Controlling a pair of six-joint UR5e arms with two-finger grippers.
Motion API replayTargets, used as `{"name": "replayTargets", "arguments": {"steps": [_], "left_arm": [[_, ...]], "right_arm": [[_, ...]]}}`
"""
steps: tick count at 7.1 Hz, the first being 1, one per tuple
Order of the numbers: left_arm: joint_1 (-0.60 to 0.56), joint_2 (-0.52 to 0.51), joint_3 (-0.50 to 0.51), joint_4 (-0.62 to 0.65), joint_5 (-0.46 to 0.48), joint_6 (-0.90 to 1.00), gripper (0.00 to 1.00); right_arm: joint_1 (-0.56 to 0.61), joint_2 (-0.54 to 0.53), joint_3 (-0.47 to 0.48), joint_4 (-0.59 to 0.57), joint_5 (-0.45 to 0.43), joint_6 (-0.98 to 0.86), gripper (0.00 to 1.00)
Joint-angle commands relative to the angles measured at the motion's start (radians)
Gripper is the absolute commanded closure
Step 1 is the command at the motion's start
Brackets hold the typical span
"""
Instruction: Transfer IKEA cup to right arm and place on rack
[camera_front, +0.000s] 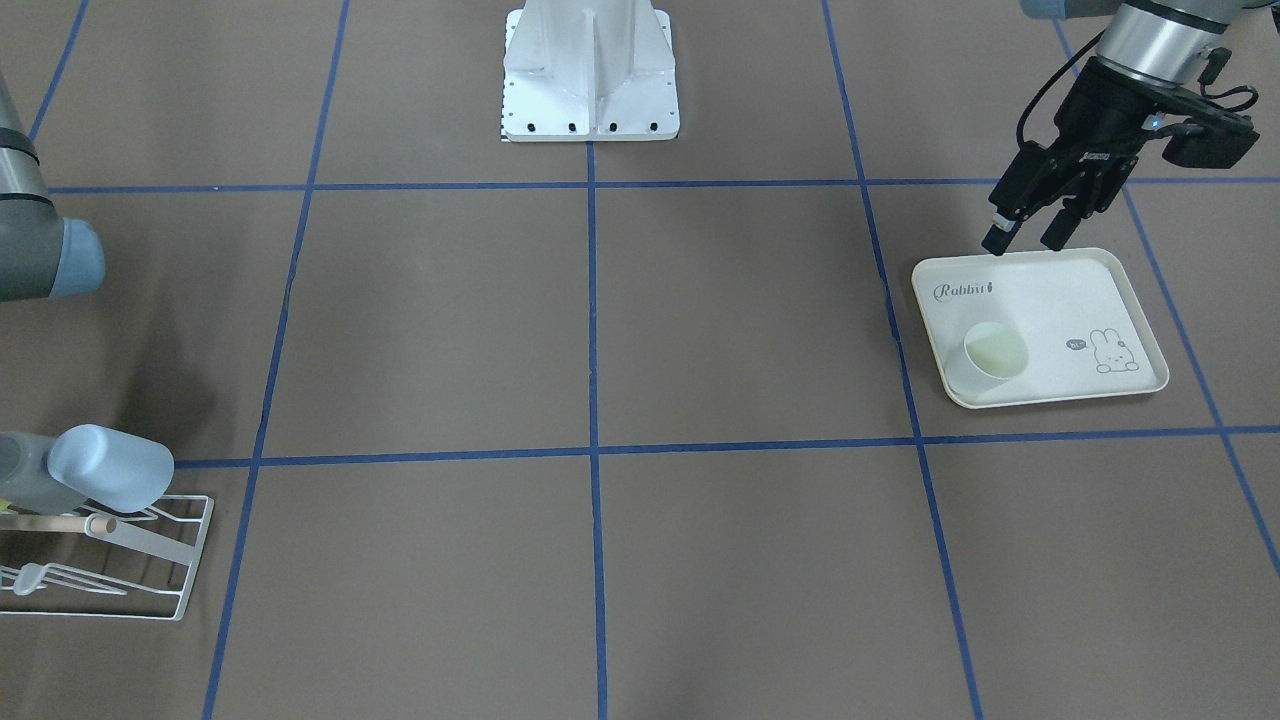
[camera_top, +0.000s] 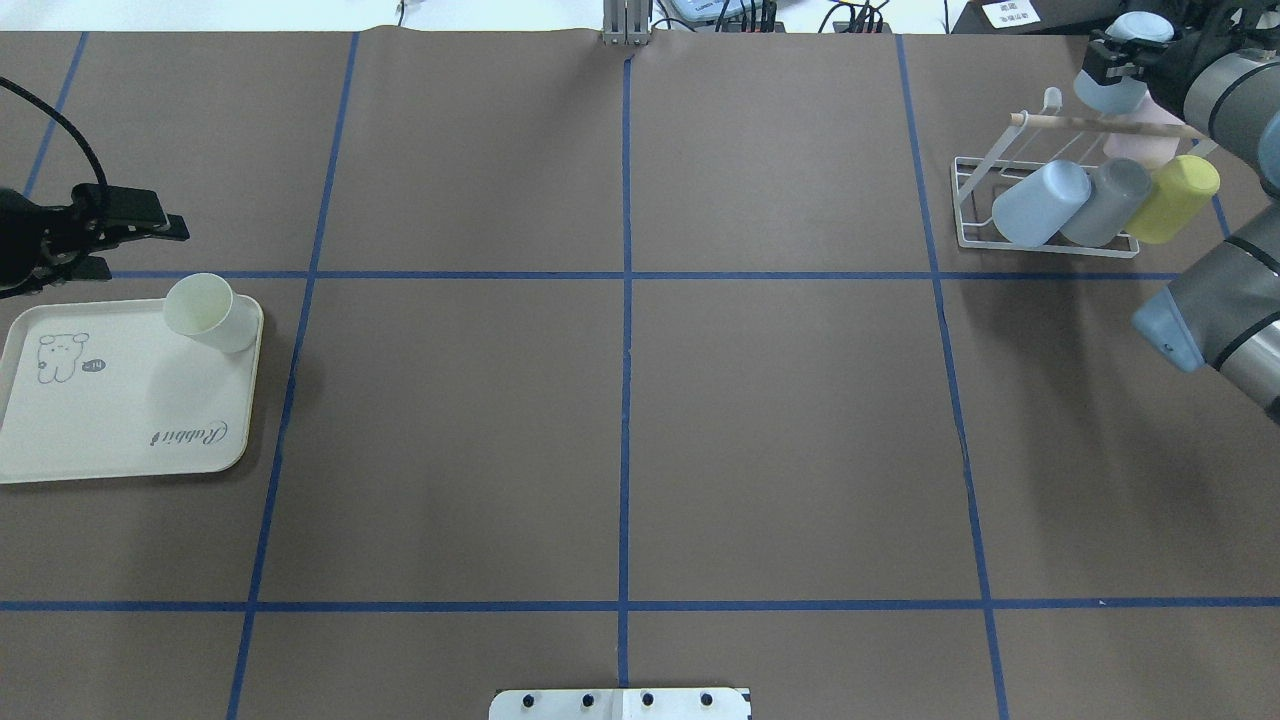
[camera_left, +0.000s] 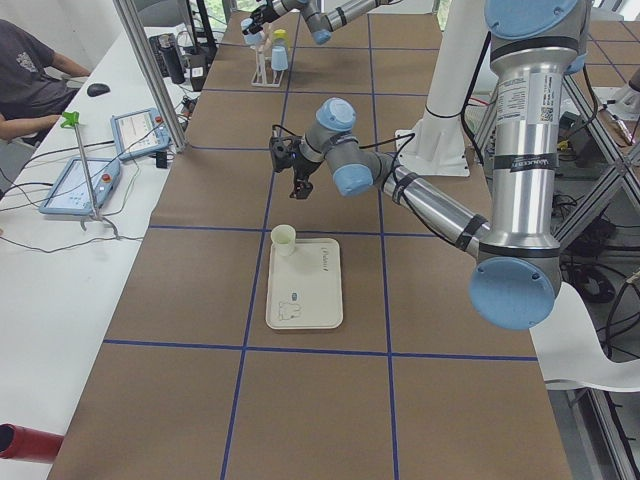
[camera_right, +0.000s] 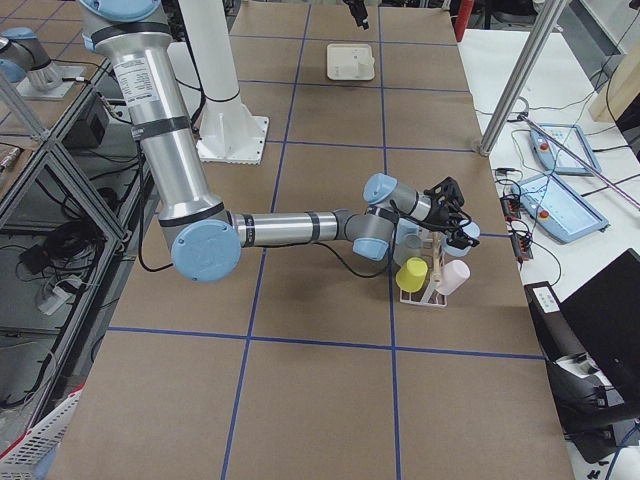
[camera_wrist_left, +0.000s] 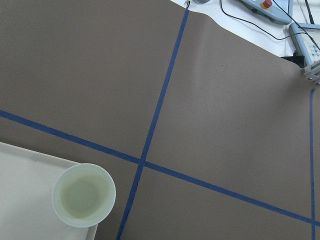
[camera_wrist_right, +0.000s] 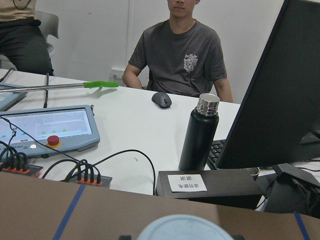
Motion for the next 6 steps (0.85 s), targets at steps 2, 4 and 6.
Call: {"name": "replayTargets", "arguments": {"steps": [2,4,6], "left_arm": [[0.000,-0.001,-0.003,0.000,0.000,-0.004,0.00],[0.000,-0.001,-0.006,0.000,-0.002,-0.007,0.00],[0.000,-0.001,-0.006,-0.002,-0.002,-0.009,0.00]], "right_arm": [[-0.015,-0.025,-0.012,0.030,-0.001,0.000,1.00],[-0.030,-0.022,-0.012,0.031,-0.018,-0.003,0.73],[-0.029,-0.023,-0.009,0.049,-0.015,-0.009,0.00]]}}
